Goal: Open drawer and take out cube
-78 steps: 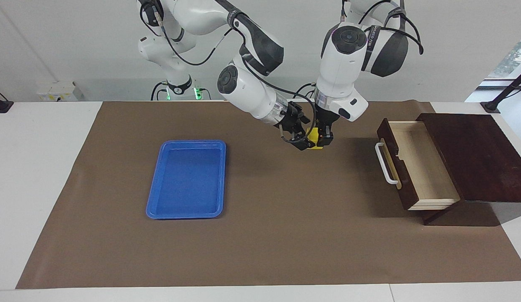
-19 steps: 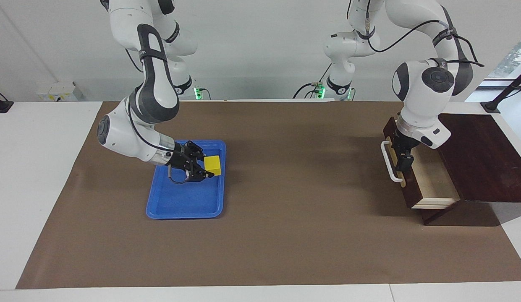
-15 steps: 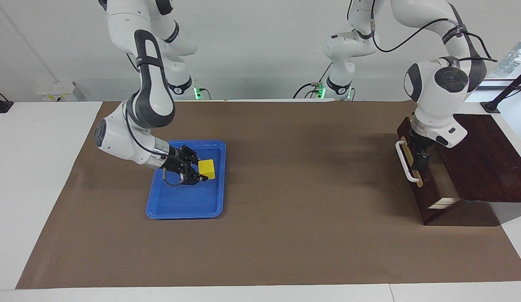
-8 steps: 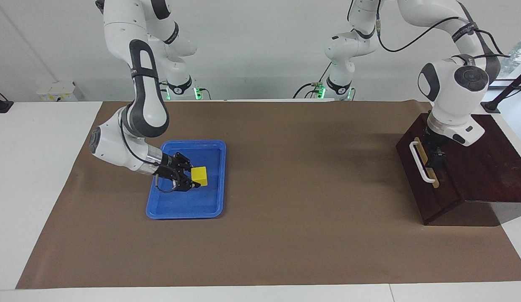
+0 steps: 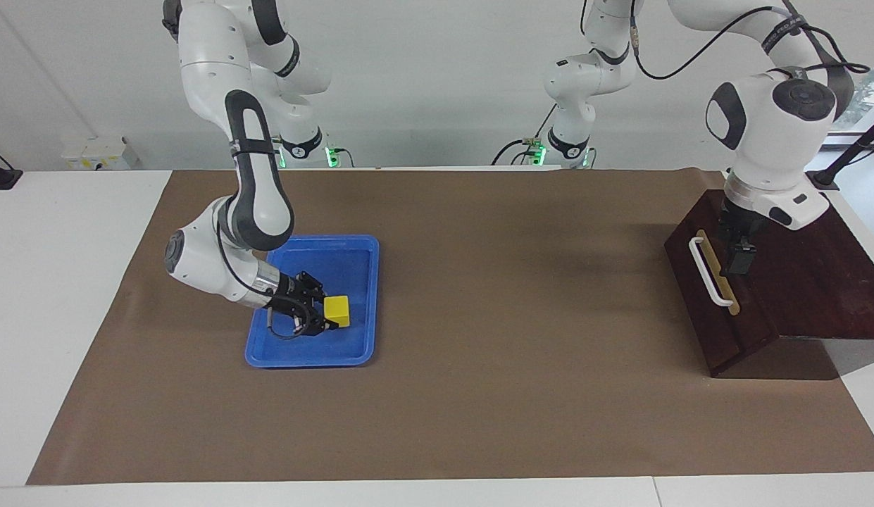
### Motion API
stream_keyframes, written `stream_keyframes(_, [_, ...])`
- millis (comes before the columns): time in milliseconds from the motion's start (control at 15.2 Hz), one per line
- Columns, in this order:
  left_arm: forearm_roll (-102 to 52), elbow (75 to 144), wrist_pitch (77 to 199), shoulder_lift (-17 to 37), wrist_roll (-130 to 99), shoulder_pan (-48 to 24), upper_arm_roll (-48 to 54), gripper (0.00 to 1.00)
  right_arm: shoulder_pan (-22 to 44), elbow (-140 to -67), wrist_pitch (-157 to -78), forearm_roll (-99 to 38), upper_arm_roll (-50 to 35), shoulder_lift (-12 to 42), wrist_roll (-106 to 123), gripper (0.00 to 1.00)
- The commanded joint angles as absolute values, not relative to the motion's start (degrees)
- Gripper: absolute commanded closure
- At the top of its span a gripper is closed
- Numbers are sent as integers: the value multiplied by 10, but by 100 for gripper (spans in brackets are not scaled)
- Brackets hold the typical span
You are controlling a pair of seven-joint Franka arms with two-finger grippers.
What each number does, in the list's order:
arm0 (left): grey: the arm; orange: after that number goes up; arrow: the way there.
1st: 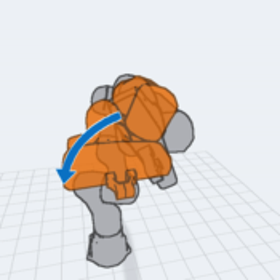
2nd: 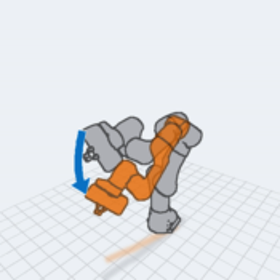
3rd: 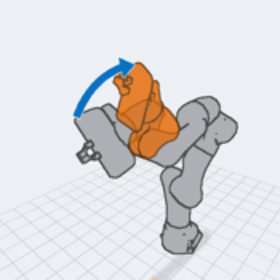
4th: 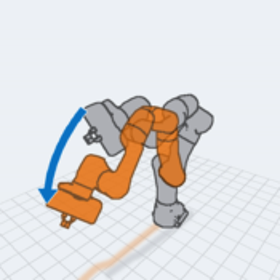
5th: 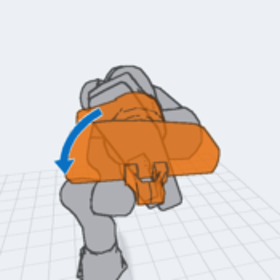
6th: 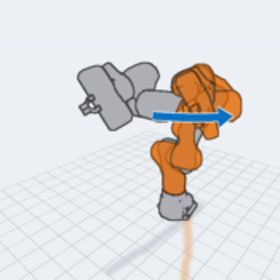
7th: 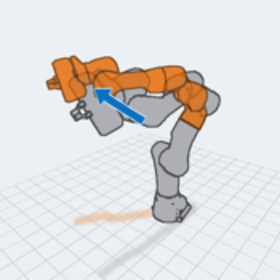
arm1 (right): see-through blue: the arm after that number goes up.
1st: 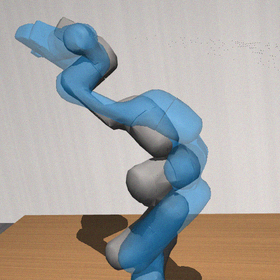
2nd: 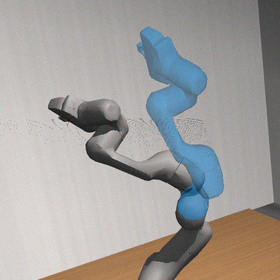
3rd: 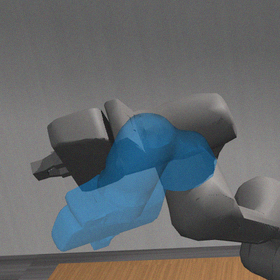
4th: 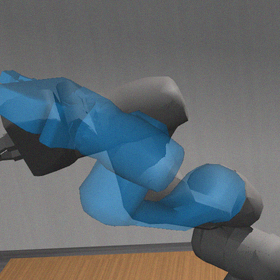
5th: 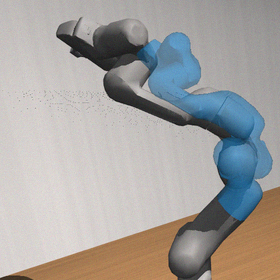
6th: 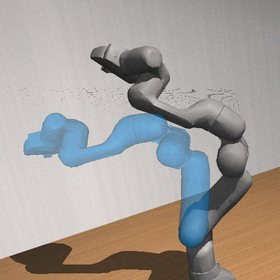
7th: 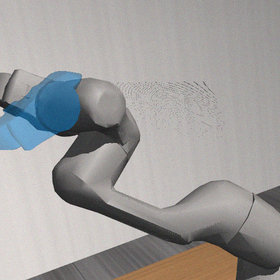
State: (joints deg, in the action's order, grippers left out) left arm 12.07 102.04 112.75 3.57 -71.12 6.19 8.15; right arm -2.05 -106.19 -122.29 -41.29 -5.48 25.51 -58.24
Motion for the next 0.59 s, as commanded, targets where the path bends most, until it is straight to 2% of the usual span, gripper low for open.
stream_keyframes(0, [92,980,1093,33,-693,11,78,0,-20,-1056,-1237,-439,-59,265,-570,100])
stream_keyframes(263, [21,916,1003,39,-528,-4,78,0,-11,-1060,-1248,-439,-59,269,-564,100])
stream_keyframes(527, [11,910,929,28,-281,0,77,0,-4,-1072,-1258,-439,-59,267,-563,100])
